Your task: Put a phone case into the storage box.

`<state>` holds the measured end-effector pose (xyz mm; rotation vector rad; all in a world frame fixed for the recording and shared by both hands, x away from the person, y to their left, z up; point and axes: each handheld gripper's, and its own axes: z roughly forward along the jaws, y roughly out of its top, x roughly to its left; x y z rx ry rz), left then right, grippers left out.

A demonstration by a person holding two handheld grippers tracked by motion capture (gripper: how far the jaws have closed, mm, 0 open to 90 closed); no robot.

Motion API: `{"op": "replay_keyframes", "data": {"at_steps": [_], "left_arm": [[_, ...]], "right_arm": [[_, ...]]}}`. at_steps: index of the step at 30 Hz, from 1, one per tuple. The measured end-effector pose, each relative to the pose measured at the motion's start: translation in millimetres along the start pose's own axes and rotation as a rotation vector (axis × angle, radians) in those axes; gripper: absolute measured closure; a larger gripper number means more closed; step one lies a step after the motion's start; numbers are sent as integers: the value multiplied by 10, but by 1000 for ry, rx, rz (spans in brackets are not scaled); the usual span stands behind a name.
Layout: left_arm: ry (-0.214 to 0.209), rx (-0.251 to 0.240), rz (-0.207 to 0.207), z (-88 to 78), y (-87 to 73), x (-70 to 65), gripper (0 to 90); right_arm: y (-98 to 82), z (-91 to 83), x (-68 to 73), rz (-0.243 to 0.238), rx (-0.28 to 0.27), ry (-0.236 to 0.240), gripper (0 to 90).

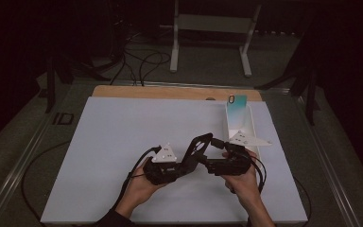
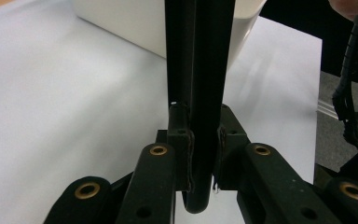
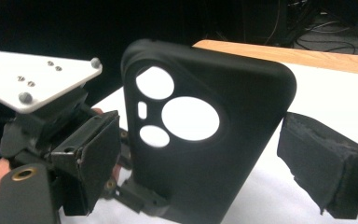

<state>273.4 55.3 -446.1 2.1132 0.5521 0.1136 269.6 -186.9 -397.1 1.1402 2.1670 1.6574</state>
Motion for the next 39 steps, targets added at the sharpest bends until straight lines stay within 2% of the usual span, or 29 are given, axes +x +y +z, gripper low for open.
{"op": "replay_keyframes", "data": {"at_steps": [6, 14, 19, 20, 21, 29, 34, 39], "left_arm": [[2, 11, 12, 39, 3, -43, 802], [-9, 6, -5, 97, 2, -80, 803], [-10, 8, -5, 113, 5, -93, 803], [-23, 7, -3, 139, 14, -119, 803], [-26, 5, -5, 134, 15, -110, 803], [-22, 3, -3, 131, 9, -105, 783], [-16, -9, -6, 102, 3, -86, 741], [-6, -28, -12, 30, 0, -64, 645]], "right_arm": [[29, 82, 24, 34, -15, -12, 128], [44, 145, 60, 56, -42, -28, 112], [37, 172, 78, 51, -46, -44, 112], [37, 172, 78, 51, -46, -44, 112], [34, 176, 113, 34, -53, -67, 127], [47, 166, 185, -26, -52, -91, 141], [49, 173, 180, -29, -54, -83, 142], [48, 171, 160, -29, -51, -90, 144]]}}
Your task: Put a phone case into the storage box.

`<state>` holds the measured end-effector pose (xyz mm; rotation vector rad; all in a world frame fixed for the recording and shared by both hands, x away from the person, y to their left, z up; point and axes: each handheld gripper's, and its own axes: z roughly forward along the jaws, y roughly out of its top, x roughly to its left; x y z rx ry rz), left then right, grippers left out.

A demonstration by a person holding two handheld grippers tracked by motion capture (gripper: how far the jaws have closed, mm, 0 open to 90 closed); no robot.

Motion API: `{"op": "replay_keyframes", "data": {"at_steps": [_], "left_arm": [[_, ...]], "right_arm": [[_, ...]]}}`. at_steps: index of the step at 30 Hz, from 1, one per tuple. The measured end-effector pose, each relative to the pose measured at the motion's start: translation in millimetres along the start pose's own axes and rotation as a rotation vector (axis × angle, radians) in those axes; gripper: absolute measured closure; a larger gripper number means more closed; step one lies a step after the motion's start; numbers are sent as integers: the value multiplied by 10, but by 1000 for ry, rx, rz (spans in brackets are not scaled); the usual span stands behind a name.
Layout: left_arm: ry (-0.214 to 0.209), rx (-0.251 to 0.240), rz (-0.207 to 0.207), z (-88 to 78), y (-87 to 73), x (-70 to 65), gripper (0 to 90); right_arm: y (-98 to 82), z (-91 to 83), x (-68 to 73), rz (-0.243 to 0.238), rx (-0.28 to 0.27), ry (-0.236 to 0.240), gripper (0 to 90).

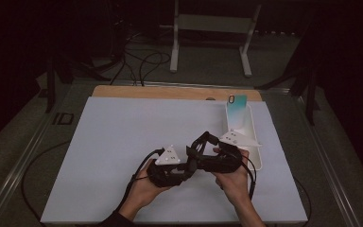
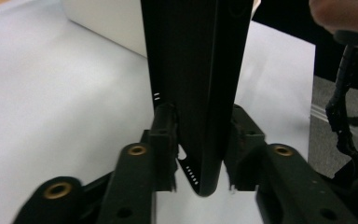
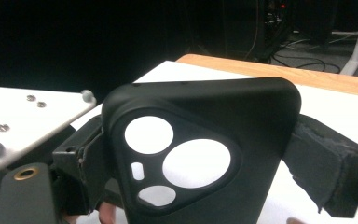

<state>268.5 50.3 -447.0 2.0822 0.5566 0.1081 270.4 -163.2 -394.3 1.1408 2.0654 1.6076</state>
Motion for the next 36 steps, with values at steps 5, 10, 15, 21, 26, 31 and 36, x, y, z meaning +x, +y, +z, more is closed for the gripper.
{"op": "replay_keyframes", "data": {"at_steps": [5, 10, 15, 21, 26, 31, 36], "left_arm": [[44, -19, -8, -78, -10, 15, 450], [102, -45, -15, -149, -16, 21, 266], [150, -72, -27, -238, -35, 48, 141], [191, -90, -55, -344, -73, 111, 8], [234, -113, -66, -436, -109, 153, 0], [282, -118, -71, -532, -159, 199, 0], [326, -115, -78, -626, -232, 249, 0]], "right_arm": [[7, -8, -23, 2, -4, -9, 144], [19, -3, -25, -4, -1, -17, 144], [31, -5, -21, -16, 2, -25, 144], [48, -15, -30, -20, 2, -34, 145], [67, -17, -32, -29, 2, -38, 144], [111, -15, -40, -43, 0, -45, 145], [150, -21, -45, -57, 0, -52, 145]]}}
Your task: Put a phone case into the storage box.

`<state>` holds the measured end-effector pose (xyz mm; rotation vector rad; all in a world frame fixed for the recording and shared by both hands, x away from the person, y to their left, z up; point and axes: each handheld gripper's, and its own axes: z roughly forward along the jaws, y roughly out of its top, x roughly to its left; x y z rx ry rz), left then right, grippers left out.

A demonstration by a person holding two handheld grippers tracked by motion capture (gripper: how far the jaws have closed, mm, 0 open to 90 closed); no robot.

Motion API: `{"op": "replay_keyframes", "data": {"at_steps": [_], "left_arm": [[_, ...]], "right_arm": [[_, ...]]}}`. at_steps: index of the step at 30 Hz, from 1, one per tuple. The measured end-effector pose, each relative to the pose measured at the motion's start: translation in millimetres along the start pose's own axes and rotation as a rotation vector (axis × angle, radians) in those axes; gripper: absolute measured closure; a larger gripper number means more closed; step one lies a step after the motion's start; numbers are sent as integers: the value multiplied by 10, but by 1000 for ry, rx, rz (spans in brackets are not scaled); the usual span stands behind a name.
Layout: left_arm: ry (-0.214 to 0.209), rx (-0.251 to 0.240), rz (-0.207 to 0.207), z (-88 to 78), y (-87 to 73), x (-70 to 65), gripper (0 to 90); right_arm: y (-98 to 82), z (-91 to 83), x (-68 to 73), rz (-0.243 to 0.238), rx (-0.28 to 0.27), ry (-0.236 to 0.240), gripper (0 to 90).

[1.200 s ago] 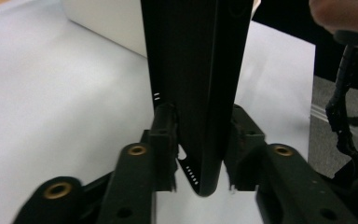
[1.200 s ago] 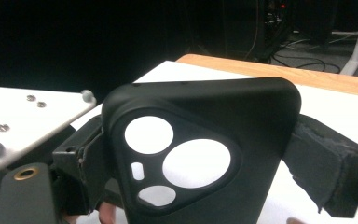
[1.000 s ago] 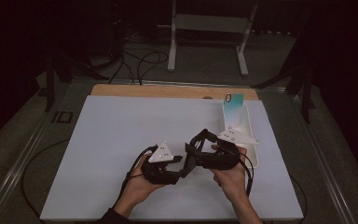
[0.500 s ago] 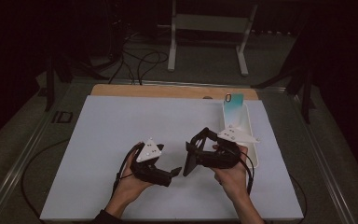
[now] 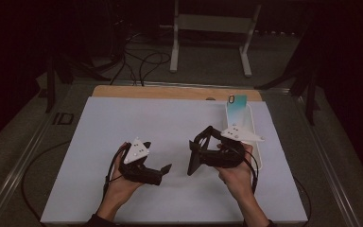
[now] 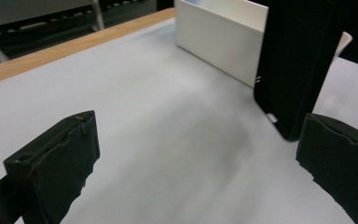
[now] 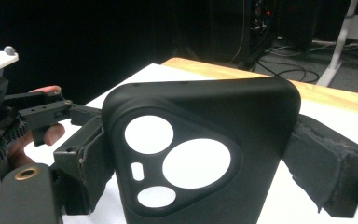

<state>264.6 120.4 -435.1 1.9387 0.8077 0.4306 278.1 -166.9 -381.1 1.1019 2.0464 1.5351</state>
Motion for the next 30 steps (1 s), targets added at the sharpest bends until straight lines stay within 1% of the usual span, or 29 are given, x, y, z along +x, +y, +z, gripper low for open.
{"op": "replay_keyframes", "data": {"at_steps": [6, 10, 14, 19, 20, 26, 28, 30], "left_arm": [[51, 12, 3, -76, -70, 89, 0], [74, 5, 1, -130, -105, 143, 0], [100, -2, -10, -176, -147, 195, 0], [113, -10, -24, -224, -203, 245, 0], [118, -9, -33, -252, -242, 275, 0], [135, -25, -51, -350, -362, 352, 0], [149, -14, -56, -375, -402, 381, 0], [155, -18, -69, -402, -445, 405, 0]], "right_arm": [[65, 12, -29, -16, 2, -14, 145], [99, 33, -51, -24, 4, -22, 145], [126, 51, -74, -31, 4, -27, 145], [152, 53, -96, -31, 0, -32, 145], [157, 53, -102, -30, -1, -35, 146], [209, 32, -174, -31, -10, -54, 146], [220, 29, -192, -36, -8, -58, 145], [230, 28, -208, -32, -8, -59, 145]]}}
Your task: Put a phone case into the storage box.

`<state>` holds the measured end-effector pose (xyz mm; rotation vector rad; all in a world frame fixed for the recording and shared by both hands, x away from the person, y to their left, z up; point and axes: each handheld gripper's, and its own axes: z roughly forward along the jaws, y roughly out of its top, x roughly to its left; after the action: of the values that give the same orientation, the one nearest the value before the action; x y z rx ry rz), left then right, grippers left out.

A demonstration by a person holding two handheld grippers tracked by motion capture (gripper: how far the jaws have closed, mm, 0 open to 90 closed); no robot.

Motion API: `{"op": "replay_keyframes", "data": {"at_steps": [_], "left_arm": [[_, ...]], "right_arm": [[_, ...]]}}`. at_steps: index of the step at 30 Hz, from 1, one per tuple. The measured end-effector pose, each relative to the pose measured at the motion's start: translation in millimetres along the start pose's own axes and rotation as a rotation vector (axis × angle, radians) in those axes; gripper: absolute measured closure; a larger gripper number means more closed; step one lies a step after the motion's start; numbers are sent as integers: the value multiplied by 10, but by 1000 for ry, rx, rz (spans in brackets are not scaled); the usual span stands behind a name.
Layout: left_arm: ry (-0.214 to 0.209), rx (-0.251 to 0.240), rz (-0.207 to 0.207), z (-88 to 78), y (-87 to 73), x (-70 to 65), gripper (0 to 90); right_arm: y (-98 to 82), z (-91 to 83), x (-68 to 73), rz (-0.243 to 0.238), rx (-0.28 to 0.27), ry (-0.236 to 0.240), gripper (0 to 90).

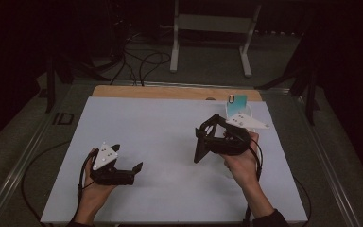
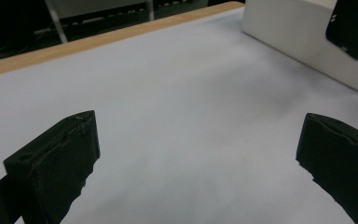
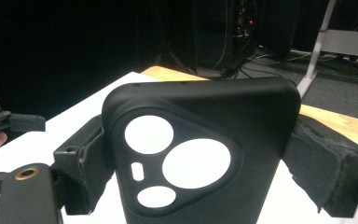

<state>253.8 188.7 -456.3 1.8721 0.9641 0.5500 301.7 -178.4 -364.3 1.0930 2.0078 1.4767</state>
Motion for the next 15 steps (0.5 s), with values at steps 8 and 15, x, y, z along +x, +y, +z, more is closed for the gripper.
{"op": "replay_keyframes", "data": {"at_steps": [8, 15], "left_arm": [[32, -6, -24, -114, -133, 81, 0], [63, -15, 9, -214, -244, 97, 0]], "right_arm": [[30, 7, -50, 1, 2, -17, 146], [59, 7, -104, 3, 2, -28, 145]]}}
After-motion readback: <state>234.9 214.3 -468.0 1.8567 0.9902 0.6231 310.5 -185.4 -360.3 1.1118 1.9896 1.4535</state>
